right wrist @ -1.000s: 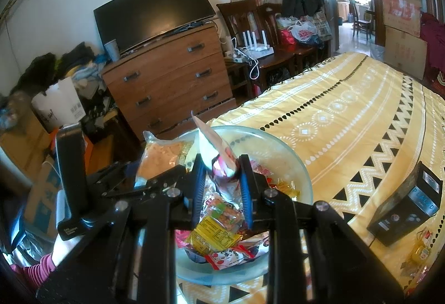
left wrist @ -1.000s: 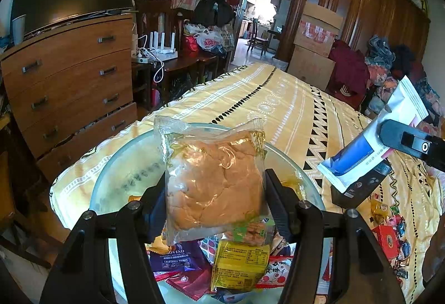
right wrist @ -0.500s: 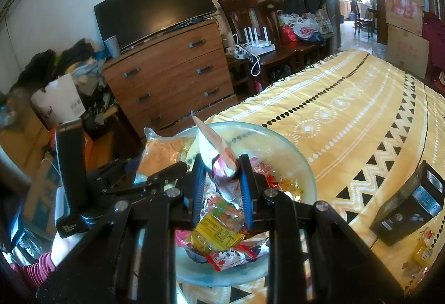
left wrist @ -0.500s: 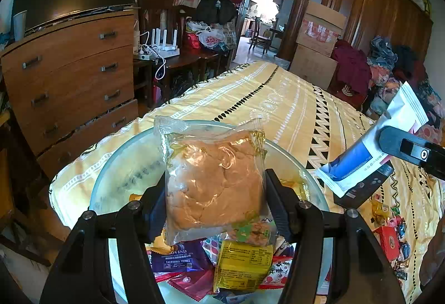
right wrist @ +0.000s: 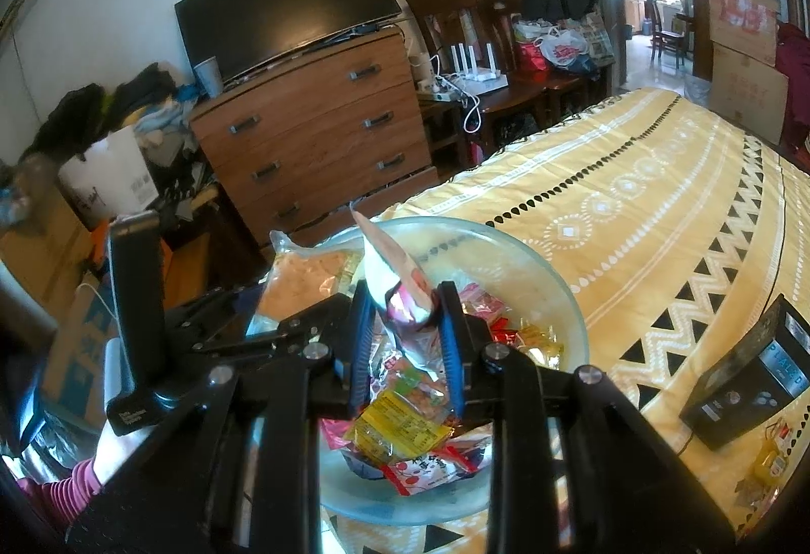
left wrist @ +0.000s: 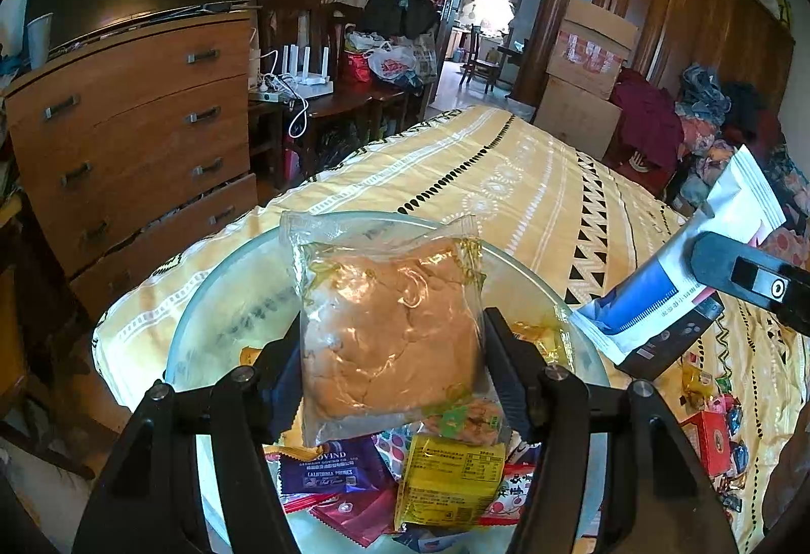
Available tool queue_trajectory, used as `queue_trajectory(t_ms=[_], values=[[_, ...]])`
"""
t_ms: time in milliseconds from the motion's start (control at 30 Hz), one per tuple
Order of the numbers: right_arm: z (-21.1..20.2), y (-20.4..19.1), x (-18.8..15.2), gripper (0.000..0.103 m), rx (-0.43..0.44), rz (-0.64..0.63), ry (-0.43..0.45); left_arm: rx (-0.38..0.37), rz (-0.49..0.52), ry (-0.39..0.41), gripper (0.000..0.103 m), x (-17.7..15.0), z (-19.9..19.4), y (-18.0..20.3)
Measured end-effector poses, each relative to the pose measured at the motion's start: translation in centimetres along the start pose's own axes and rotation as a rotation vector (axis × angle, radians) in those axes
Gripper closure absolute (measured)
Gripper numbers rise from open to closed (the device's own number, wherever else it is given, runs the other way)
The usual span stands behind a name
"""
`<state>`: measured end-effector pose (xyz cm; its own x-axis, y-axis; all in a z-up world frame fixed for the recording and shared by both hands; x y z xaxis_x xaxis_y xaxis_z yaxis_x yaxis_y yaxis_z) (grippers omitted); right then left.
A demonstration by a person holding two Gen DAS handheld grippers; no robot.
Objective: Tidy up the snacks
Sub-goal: 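Lower both packets into the glass bowl and open both tools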
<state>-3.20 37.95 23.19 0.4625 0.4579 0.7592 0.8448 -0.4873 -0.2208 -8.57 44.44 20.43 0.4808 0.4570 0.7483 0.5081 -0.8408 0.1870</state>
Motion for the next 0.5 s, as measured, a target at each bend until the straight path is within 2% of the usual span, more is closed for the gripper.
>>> queue_trajectory(t_ms=[133,200,267,400,500], values=[[0.4,0.0,-0.1,0.074,0.001,-0.001,-0.011,0.011,-0.009,-0.009,0.037,-0.1,0.2,-0.2],[0.4,0.1,-0.1,0.067,0.003,0.003,-0.009,0.018,-0.016,-0.014,0.037,-0.1,0.2,-0.4],[0.4,0.1,-0.1,0.065,0.005,0.006,-0.006,0.024,-0.022,-0.018,0.036,-0.1,0.3,-0.5],[0.3,-0.2,-0.2,0.064,0.009,-0.001,-0.005,0.034,-0.026,-0.02,0.035,-0.2,0.4,-0.8],[0.1,-0.5,-0.4,0.061,0.016,-0.001,-0.004,0.055,-0.03,-0.018,0.029,-0.2,0.5,-1.1]])
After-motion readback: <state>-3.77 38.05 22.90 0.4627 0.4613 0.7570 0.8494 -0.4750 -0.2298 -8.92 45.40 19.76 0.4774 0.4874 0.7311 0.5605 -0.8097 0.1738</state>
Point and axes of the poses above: each gripper's, at about its wrist camera, not at the fingertips, and z roughly the way its jaws point, y to its right, x to its top, the point moved 3 cm from there along z, roughly the way its jaws point, and after that the axes turned 1 degree about x, right-handed, at the moved point
